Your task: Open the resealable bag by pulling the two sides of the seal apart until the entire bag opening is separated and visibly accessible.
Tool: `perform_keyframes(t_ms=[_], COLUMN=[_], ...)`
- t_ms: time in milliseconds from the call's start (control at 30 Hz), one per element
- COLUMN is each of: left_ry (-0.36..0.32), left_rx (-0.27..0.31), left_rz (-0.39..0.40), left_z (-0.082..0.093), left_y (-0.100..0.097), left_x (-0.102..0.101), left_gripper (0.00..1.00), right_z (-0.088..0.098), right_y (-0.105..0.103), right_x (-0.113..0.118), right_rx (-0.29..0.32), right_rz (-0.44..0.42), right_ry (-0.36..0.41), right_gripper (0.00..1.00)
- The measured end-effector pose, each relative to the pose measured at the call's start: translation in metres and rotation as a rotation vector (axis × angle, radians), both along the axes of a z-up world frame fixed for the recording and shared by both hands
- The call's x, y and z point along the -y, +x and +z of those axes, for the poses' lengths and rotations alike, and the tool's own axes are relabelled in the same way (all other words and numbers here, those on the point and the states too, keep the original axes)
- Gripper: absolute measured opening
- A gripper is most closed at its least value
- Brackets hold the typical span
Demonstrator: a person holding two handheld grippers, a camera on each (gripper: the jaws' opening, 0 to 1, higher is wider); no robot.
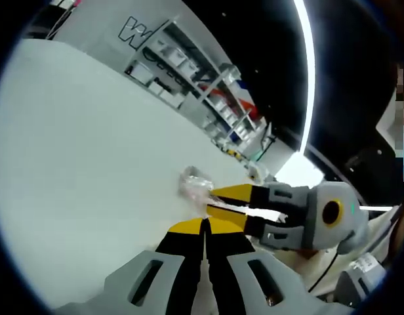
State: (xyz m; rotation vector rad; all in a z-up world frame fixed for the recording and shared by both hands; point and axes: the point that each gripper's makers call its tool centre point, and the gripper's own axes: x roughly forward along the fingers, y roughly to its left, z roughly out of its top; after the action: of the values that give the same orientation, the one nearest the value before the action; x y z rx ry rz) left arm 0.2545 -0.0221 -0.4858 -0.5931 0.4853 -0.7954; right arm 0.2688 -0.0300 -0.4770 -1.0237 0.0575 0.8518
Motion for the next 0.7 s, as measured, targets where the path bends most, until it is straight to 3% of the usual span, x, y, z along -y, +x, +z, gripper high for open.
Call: perform_keyframes(t_ms=[333,700], left_ry=[-0.001,-0.001], left_rx=[0.000,-0.001], left_rz=[0.000,0.001], left_z=[-0.0007,-0.0010], left_y=[0.0000,-0.0002], left_x=[-0.0003,-0.0005], left_gripper=[0.01,0.01], right_z=[-0.0033,0.0037], right_y=[-0.0006,-0.0002], right_x=[0.0014,0.0043], right_rx=[-0.016,-0.036], right_rz=[-0.008,-0.033], right_ry=[0.010,0.102], right_gripper=[0.00,0.00])
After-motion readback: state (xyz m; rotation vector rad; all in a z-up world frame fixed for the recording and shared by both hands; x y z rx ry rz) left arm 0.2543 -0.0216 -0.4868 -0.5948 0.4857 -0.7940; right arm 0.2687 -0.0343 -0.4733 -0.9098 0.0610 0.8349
